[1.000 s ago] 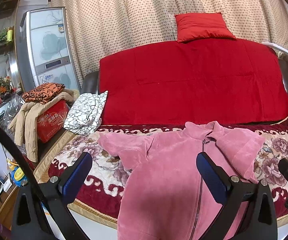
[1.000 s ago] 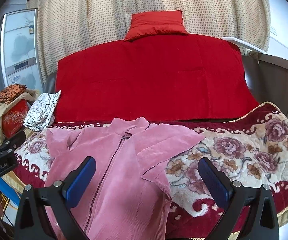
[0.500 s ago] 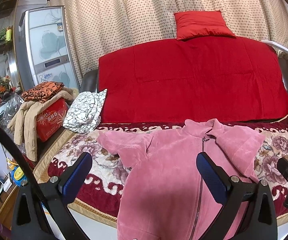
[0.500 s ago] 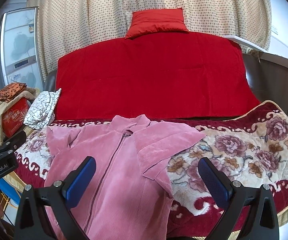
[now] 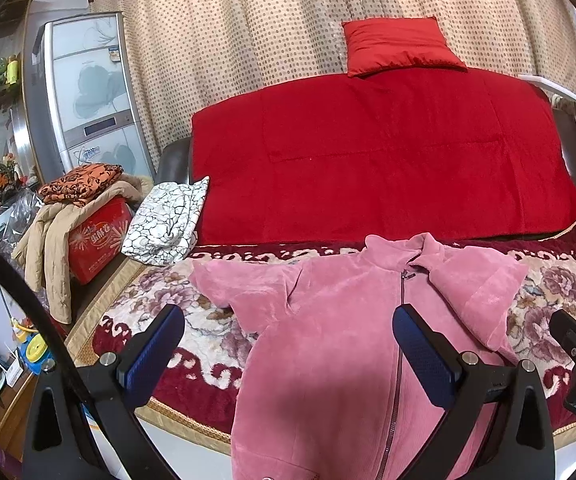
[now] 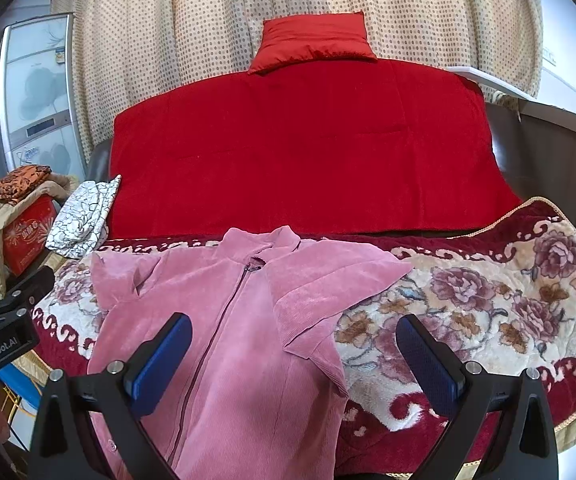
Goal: Fold large clothes
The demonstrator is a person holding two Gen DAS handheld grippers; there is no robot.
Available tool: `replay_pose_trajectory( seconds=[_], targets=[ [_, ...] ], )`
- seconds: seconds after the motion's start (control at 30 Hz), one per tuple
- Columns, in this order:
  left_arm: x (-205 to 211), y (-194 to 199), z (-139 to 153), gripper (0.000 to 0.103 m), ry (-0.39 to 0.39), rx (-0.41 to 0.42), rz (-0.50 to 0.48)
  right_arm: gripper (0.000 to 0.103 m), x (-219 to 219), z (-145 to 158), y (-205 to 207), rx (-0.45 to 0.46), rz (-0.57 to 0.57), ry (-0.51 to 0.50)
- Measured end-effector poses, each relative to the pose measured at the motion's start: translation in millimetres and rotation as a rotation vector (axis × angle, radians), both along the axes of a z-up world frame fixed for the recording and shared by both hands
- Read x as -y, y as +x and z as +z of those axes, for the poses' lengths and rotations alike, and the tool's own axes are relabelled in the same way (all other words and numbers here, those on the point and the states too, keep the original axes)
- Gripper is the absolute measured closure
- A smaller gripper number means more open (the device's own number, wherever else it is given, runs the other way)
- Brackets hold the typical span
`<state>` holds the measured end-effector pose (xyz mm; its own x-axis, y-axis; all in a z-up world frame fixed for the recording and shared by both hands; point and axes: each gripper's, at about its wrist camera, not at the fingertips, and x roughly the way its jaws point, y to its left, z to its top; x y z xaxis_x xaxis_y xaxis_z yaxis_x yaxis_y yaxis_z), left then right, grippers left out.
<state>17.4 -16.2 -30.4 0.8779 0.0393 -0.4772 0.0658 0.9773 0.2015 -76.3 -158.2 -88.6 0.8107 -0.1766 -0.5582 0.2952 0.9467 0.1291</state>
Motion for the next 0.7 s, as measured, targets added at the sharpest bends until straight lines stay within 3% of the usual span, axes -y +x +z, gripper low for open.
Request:
replay_pose_trajectory(
  seconds=[0.7],
  targets=[
    [8, 14, -13, 0.0, 0.015, -0.032, -0.011, 0.0, 1, -6, 17, -0.022, 0.006, 0.007]
  ],
)
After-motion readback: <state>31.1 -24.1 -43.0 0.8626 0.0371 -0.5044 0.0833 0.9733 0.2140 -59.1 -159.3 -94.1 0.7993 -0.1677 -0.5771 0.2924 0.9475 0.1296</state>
